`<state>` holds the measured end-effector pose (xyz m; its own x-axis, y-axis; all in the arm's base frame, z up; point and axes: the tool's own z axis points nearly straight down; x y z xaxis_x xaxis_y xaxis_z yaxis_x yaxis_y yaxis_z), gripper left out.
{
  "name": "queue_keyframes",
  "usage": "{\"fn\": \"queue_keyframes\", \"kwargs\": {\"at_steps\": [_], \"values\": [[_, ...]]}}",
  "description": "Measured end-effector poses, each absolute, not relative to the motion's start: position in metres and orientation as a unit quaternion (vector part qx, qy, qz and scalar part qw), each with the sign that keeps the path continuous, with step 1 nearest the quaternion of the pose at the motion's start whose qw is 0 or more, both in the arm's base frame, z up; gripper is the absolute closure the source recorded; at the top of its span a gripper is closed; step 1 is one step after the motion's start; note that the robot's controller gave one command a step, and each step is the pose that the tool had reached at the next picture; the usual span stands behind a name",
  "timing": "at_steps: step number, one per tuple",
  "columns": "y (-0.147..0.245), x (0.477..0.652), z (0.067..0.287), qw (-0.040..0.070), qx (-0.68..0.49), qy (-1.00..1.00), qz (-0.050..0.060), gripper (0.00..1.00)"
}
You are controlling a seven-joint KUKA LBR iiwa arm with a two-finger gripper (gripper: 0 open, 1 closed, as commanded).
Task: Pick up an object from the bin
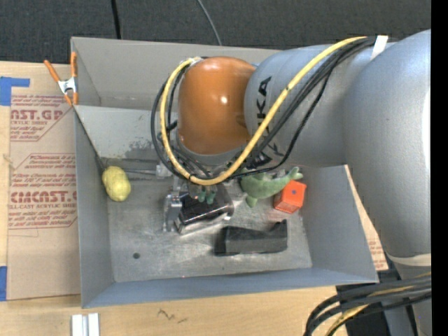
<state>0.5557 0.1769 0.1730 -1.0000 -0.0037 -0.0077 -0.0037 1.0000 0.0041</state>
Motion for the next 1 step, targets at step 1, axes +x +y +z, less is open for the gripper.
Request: {"fn": "queue_keyframes", "kwargs": {"at_steps": [1], "values": [[0.1245, 0.5383, 0.1688, -0.004, 0.002, 1.000, 0.000, 0.00]]}}
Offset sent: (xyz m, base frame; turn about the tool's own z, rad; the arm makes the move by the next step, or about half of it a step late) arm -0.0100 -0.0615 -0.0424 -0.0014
